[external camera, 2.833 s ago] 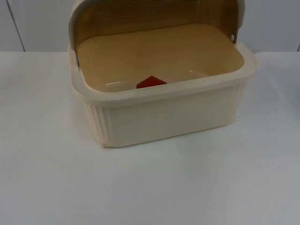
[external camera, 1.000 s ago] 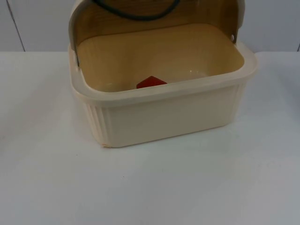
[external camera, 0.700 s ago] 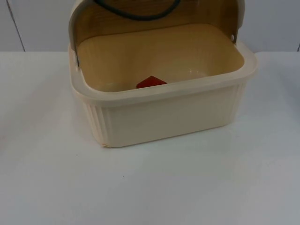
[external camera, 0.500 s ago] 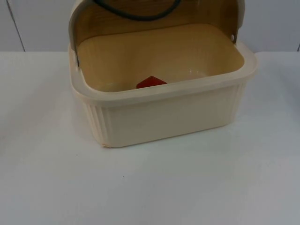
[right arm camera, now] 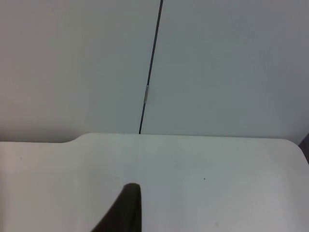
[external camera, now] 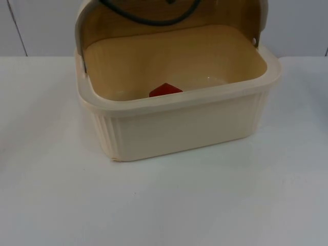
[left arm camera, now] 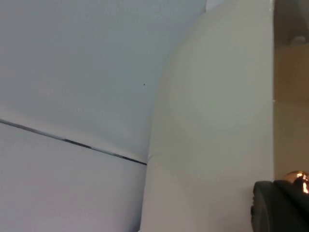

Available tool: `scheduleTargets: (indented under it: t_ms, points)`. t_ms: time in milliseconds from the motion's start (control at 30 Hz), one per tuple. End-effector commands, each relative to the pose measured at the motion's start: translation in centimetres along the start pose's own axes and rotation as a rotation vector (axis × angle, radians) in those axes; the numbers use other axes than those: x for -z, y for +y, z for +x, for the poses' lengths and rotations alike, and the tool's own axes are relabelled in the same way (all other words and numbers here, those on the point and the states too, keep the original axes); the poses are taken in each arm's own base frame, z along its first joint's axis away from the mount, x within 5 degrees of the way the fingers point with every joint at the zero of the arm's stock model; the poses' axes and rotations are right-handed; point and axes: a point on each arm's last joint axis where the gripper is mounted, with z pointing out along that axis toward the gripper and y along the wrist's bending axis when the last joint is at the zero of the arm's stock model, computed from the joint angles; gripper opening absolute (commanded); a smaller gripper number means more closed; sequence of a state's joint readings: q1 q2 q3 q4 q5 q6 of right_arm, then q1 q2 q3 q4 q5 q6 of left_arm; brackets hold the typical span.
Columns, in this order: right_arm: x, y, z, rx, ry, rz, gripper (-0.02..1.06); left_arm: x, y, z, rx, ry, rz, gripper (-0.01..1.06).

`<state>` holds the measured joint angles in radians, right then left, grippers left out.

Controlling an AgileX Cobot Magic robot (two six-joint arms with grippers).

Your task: Open the box lid with the left hand, place the block into the box with the right hand, then close the box lid with the left hand.

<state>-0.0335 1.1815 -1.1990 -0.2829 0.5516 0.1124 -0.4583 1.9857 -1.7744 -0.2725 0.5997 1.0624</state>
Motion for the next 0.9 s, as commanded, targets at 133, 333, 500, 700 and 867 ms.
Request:
scheduleTargets:
  t_ms: [133,333,500,700,867]
  points:
    - [0.4,-0.2,-0.4,0.000,-0.032,0.008,1.04,0.0,-1.0,0.4,0.020,0.053,0.094,0.00]
    - [0.4,-0.2,-0.4,0.000,-0.032,0.008,1.04,0.0,-1.4,0.6,0.056,0.095,0.115,0.00]
    - [0.4,-0.2,-0.4,-0.001,-0.032,0.007,1.04,0.0,-1.5,0.9,0.082,0.130,0.123,0.00]
    - [0.4,-0.2,-0.4,-0.001,-0.032,0.007,1.04,-0.1,-2.6,-0.1,0.030,0.139,0.128,0.00]
    - [0.5,-0.2,-0.4,-0.004,-0.034,0.006,1.04,-0.4,-3.7,-0.5,0.007,0.133,0.131,0.00]
